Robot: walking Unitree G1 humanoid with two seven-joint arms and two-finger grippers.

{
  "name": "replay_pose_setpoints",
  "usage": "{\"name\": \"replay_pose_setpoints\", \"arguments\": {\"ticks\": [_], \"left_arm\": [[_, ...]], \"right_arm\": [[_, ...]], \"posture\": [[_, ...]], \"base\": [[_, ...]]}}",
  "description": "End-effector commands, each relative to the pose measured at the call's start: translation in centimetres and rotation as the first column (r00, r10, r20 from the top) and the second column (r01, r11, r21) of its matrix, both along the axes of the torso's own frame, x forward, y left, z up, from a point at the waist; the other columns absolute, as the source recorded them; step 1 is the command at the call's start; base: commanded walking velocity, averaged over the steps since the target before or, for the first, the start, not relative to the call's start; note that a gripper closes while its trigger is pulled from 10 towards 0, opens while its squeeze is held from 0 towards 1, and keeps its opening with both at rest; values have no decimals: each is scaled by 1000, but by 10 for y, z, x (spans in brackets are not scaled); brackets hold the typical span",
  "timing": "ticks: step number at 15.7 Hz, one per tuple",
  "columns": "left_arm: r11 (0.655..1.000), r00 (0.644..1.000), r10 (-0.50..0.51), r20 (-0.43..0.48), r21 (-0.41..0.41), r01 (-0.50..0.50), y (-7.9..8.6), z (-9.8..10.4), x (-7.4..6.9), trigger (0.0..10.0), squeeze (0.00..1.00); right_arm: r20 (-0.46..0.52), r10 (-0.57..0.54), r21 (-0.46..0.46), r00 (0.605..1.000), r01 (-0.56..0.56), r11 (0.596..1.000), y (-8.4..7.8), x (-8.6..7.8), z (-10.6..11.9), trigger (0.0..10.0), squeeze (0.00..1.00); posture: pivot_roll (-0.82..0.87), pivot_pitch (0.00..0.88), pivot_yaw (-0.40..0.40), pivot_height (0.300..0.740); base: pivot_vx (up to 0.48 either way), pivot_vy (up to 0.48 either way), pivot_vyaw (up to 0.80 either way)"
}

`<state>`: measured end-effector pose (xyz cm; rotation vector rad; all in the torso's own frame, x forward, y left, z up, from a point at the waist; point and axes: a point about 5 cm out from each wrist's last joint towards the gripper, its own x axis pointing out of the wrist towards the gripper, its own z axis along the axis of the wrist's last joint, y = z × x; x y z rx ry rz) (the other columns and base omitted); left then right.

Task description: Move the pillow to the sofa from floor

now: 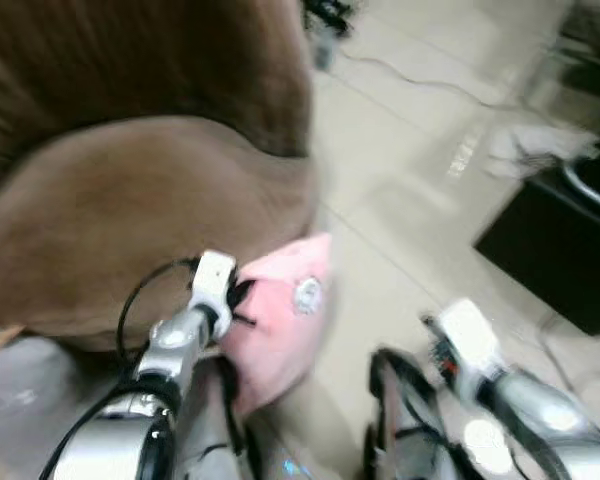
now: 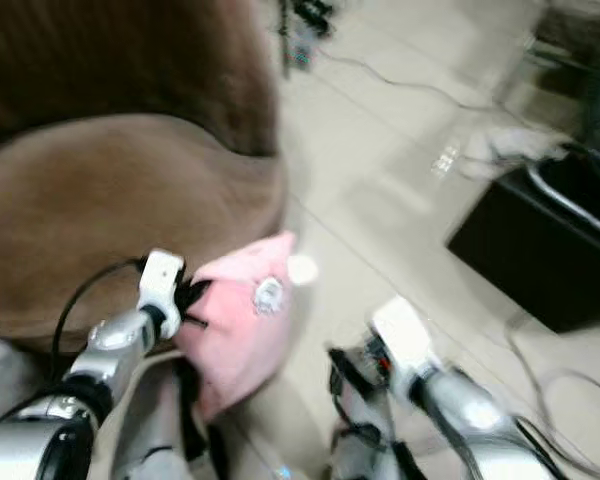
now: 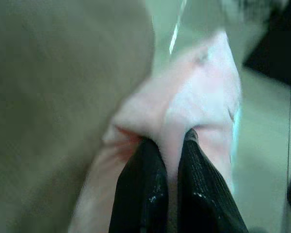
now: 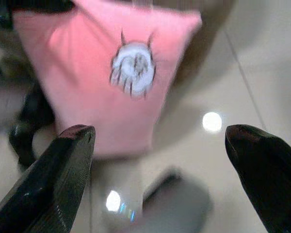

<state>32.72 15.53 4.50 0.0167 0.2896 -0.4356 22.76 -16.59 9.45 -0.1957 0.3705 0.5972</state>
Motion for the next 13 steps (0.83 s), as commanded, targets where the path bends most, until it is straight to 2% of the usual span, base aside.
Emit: {"name": "replay_pose_setpoints", "arguments": {"ticks": [1, 2, 3, 4, 6, 8, 9, 10, 11, 12, 13], "left_arm": [[998, 989, 7, 149, -69, 4, -5, 29, 14, 0, 0], [995, 983, -28, 182, -92, 45, -16, 33, 13, 0, 0], [993, 981, -44, 191, -96, 63, -19, 34, 12, 0, 0], [984, 968, -104, 226, -117, 133, -32, 38, 5, 0, 0], [970, 950, -152, 274, -144, 196, -42, 46, -3, 0, 0], [963, 919, -195, 341, -110, 245, -48, 62, -15, 0, 0], [976, 904, -158, 396, -76, 204, -46, 78, -15, 0, 0], [987, 888, -95, 450, -73, 143, -44, 97, -15, 431, 0], [990, 876, -65, 478, -76, 115, -42, 109, -17, 1804, 0], [992, 873, -50, 485, -76, 100, -41, 114, -18, 10000, 0], [992, 874, -21, 485, -96, 77, -37, 126, -17, 10000, 0]], "right_arm": [[45, -6, -5, 999, 6, 1000, 7, 11, 5, 10000, 0], [67, -6, -6, 998, 6, 1000, 11, 20, 8, 10000, 0], [75, -10, -10, 997, 11, 1000, 14, 25, 9, 10000, 0], [103, -34, -27, 994, 37, 999, 17, 34, 8, 10000, 0], [117, -109, -11, 987, 111, 994, 18, 45, 8, 10000, 0], [118, -219, 84, 968, 210, 974, 18, 56, 12, 10000, 0], [124, -275, 168, 954, 253, 953, 19, 60, 16, 10000, 0], [132, -315, 234, 940, 279, 931, 20, 64, 20, 10000, 0], [137, -325, 249, 936, 285, 926, 24, 65, 21, 10000, 0], [137, -323, 254, 936, 282, 925, 26, 65, 21, 10000, 0], [143, -321, 269, 936, 275, 923, 31, 66, 22, 10000, 0]], "posture": [[13, 11, 43, 558], [26, 0, 40, 558], [32, 0, 38, 558], [41, 0, 36, 558], [41, 0, 36, 558], [60, 0, 43, 558], [69, 0, 59, 563], [69, 0, 68, 573], [71, 0, 71, 583], [71, 0, 71, 588], [75, 0, 71, 598]], "base": [[0, 0, 0], [0, 0, 0], [0, 0, 0], [0, 0, 0], [0, 0, 0], [0, 0, 0], [0, 0, 0], [0, 0, 0], [0, 0, 0], [0, 0, 0], [0, 0, 0]]}}
